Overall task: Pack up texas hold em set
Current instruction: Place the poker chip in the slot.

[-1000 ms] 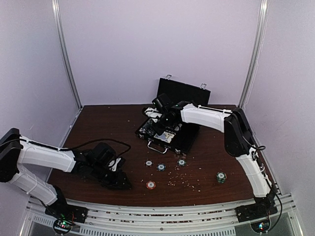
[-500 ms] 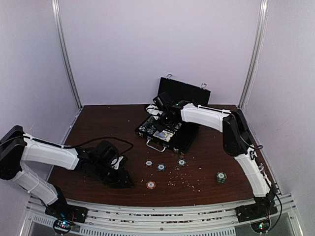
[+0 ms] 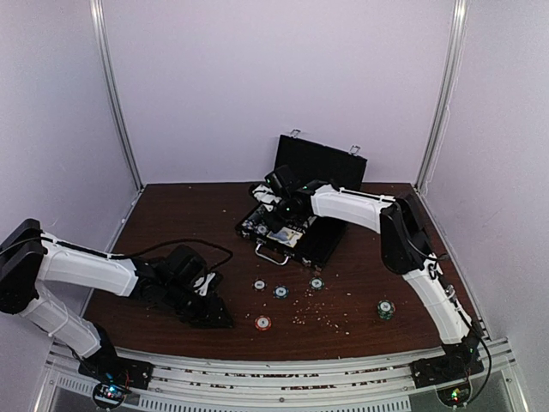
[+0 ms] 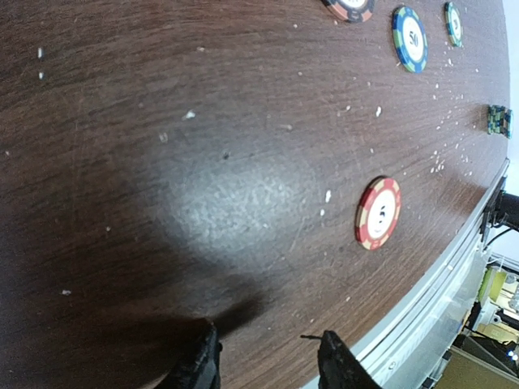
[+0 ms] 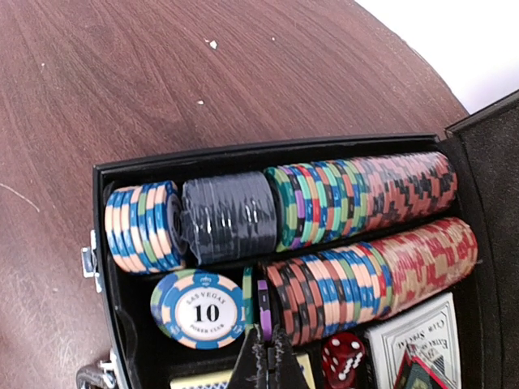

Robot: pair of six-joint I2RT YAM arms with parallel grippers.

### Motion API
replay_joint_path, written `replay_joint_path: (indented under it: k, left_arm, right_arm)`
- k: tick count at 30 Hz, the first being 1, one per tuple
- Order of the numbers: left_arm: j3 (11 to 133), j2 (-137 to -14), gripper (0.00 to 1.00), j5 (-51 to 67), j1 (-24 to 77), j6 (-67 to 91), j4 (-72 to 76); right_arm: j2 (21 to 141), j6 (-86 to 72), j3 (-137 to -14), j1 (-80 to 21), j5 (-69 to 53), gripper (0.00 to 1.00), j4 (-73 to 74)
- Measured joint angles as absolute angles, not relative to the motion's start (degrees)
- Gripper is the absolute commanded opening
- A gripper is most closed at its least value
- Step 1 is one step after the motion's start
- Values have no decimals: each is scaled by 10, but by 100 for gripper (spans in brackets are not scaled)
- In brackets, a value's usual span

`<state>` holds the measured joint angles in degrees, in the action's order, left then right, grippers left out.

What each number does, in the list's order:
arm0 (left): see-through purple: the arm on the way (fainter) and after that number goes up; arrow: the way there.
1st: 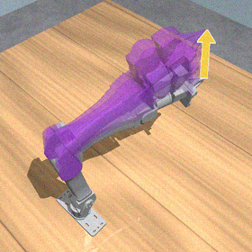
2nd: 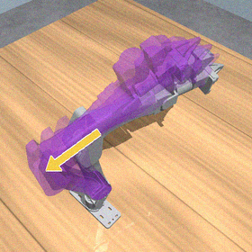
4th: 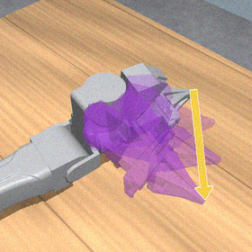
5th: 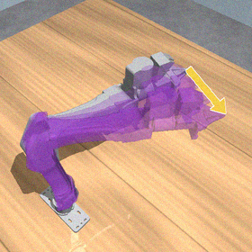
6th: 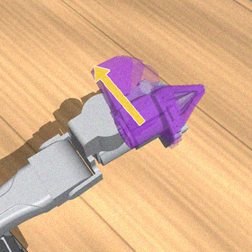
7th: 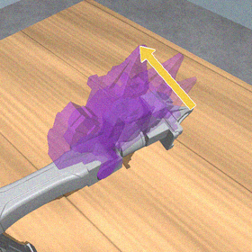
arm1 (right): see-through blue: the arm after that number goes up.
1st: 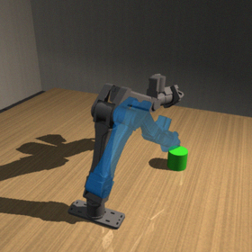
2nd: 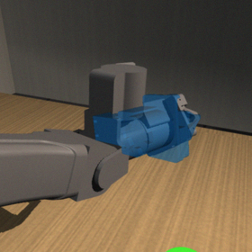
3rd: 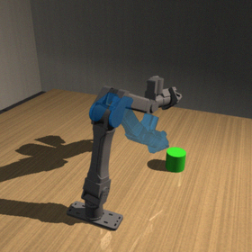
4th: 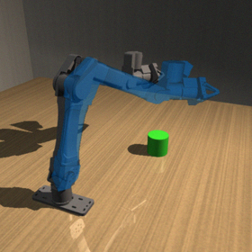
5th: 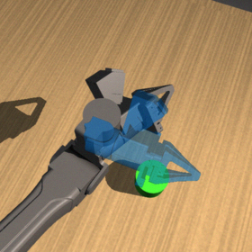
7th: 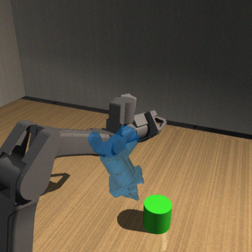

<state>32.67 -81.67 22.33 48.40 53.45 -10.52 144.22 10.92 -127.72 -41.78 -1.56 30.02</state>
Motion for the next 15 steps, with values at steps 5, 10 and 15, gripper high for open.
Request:
replay_joint_path:
  k: [5, 10, 15]
  left_arm:
    - [327, -817, 43, 227, 484, 535, -105]
    - [327, -817, 43, 228, 484, 535, -105]
    - [328, -817, 43, 227, 484, 534, -106]
  right_arm:
    - [1455, 106, -1290, -418, -18, 10, 298]
    - [1455, 103, -1291, -413, -10, 20, 293]
    - [1454, 97, -1290, -408, -12, 28, 288]
